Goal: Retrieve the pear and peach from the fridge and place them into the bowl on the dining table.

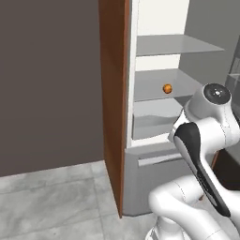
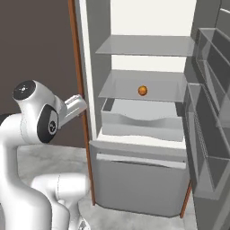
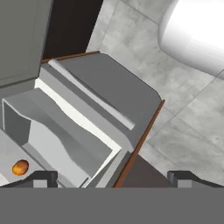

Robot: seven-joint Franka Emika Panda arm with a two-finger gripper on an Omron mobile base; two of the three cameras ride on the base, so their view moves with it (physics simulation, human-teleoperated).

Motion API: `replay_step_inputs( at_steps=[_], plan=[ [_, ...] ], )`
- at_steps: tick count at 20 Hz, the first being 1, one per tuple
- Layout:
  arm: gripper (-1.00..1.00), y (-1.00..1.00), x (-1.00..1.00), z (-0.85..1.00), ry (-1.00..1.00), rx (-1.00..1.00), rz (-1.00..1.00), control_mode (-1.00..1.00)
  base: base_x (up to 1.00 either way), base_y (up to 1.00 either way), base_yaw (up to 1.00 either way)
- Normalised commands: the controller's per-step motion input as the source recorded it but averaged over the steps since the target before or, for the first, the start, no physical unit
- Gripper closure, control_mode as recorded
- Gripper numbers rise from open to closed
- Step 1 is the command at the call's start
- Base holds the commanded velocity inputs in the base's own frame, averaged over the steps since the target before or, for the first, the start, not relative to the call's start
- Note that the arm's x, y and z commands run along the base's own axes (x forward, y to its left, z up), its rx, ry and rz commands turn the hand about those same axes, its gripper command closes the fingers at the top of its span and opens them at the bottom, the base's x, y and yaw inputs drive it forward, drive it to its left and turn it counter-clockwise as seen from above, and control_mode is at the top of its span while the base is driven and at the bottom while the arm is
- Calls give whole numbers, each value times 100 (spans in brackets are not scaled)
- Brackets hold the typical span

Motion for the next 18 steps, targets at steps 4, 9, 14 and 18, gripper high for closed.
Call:
replay_step_inputs(
  at_steps=[4,9,14,18],
  plan=[
    [-100,0,0,0,0,0,0,100,47,-16,-21],
    [-100,0,0,0,0,0,0,100,45,-22,-25],
    [-100,0,0,0,0,0,0,100,44,-20,-24],
    [-100,0,0,0,0,0,0,100,44,-21,-25]
  ],
)
